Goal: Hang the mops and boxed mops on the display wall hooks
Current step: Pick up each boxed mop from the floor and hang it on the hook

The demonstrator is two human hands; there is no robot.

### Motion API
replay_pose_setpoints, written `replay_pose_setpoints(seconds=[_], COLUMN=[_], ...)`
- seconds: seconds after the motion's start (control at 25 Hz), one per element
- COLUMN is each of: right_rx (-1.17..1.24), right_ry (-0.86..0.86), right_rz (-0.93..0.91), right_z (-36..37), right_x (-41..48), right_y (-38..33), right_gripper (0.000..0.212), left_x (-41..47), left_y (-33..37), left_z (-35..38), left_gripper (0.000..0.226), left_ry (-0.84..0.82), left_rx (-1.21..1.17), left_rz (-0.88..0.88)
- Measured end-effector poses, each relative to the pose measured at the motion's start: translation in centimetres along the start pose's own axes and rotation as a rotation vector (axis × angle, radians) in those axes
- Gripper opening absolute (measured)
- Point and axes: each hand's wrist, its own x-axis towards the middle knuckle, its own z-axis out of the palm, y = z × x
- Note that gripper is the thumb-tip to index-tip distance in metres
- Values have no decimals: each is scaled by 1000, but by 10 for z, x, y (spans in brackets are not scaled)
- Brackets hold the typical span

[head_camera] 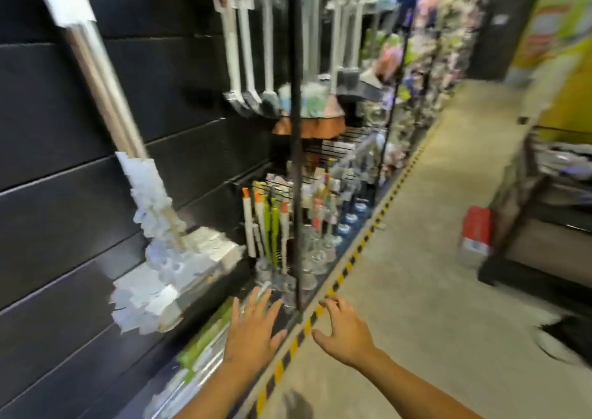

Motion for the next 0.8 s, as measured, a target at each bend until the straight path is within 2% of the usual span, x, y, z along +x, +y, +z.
replay_pose_setpoints(seconds=[0.4,0.64,0.8], right_rx=[57,50,36], right_ry=[164,247,326], right_rz=[424,587,635], right_z=[-99,-166,-226], right_x=[-25,32,84], right_y=[217,343,418], right_gripper=[71,72,72], left_x=[169,314,417], left_y=[226,342,416], left_z=[24,33,15], left_gripper=[69,70,70], left_ry=[-105,-137,-78], left_rx=[-16,-35,-91], left_rz=[408,563,628])
